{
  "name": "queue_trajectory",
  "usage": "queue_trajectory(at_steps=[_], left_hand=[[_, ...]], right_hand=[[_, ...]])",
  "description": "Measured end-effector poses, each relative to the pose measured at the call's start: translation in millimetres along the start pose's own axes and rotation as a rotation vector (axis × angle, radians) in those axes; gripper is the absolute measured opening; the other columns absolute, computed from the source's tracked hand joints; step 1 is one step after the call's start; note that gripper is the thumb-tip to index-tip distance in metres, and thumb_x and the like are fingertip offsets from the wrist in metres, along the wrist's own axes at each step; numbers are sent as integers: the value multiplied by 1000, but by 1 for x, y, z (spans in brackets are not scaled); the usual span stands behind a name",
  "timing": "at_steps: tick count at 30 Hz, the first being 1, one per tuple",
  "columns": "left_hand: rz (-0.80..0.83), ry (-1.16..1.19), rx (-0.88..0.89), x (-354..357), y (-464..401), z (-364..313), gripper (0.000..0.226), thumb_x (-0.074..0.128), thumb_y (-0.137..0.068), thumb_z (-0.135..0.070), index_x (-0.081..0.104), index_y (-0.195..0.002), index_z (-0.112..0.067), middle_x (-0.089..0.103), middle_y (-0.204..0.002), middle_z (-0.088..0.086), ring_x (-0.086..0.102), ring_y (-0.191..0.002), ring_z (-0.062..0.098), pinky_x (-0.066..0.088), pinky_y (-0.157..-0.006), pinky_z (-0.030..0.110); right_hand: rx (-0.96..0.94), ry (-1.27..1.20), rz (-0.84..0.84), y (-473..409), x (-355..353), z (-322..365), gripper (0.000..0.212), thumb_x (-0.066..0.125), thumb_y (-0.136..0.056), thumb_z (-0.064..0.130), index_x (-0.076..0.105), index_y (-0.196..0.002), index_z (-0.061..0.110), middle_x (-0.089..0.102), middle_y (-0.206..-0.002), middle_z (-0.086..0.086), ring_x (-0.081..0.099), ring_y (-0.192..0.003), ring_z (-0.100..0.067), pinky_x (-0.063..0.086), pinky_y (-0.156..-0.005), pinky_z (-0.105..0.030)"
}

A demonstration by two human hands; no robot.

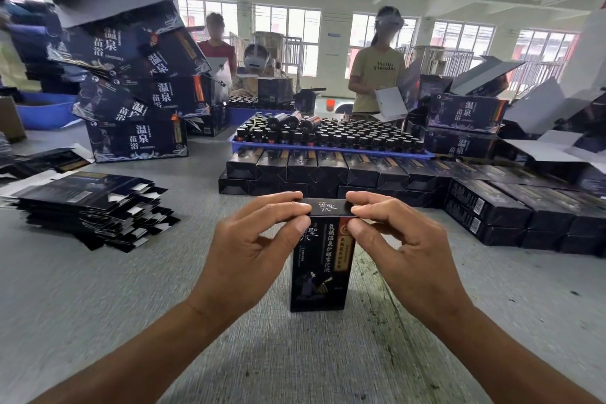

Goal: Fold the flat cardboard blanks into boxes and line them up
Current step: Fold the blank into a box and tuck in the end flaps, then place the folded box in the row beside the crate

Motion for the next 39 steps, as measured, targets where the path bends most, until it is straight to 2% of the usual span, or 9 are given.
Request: queue_trajectory(at_steps=[7,12,17,20,23,27,33,36,39], left_hand=[[154,-55,-39,2,5,11,33,64,-90,-37,62,-123,-36,67,-120,-19,65,-110,1,58,-75,16],[258,-28,-121,3,5,17,45,66,-83,-47,49,-124,-53,68,-118,-16,68,-106,3,60,-74,23],[23,-16,-304,-7,1,35,45,74,-86,-29,51,-112,-58,70,-107,-12,72,-91,7,61,-67,26],[-174,174,-512,-18,-2,53,39,76,-85,-26,54,-109,-47,72,-103,5,75,-86,20,62,-66,31],[-238,302,-635,-20,1,63,37,78,-80,-25,57,-106,-41,75,-92,15,76,-77,23,61,-60,28],[-145,283,-713,-7,4,64,45,78,-70,-37,57,-110,-37,77,-86,9,76,-71,25,60,-61,36],[80,104,-720,8,11,59,70,66,-73,-54,37,-137,-50,65,-111,-5,76,-78,15,59,-68,36],[207,11,-691,11,15,59,58,64,-70,-59,38,-121,-64,65,-114,-10,76,-80,12,60,-77,41],[265,-57,-653,10,16,60,50,63,-68,-62,39,-110,-73,66,-113,-10,75,-82,11,59,-83,45]], right_hand=[[124,-83,18,2,3,-10,13,69,-92,20,71,-101,30,68,-119,23,67,-108,-5,58,-83,-24],[111,-5,61,4,4,-12,23,66,-96,25,65,-113,40,68,-113,27,66,-105,2,52,-79,-10],[189,229,285,16,24,-24,68,67,-92,43,25,-142,60,48,-137,30,55,-112,12,50,-90,-17],[103,339,406,20,35,-22,73,69,-86,55,29,-147,47,39,-152,17,46,-130,-1,45,-109,-32],[20,482,451,20,42,-18,74,64,-83,65,35,-146,40,30,-159,10,38,-140,-15,40,-112,-38],[5,561,398,22,37,-20,61,61,-85,59,46,-138,33,38,-154,4,47,-133,-18,47,-106,-40],[231,687,184,2,-3,-59,53,50,-86,57,49,-133,33,52,-136,8,54,-111,-12,53,-90,-30],[433,802,86,-7,-45,-96,45,53,-90,55,50,-127,28,57,-116,4,56,-90,-10,55,-75,-27],[628,945,42,-5,-85,-130,43,51,-92,54,52,-124,25,58,-117,-2,58,-94,-19,56,-80,-37]])
Point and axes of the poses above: each hand's wrist, its own y-axis away from the middle knuckle, its own x-axis out of the palm, z = x × y, the point moved 4 cm from there along -y, towards the middle knuckle
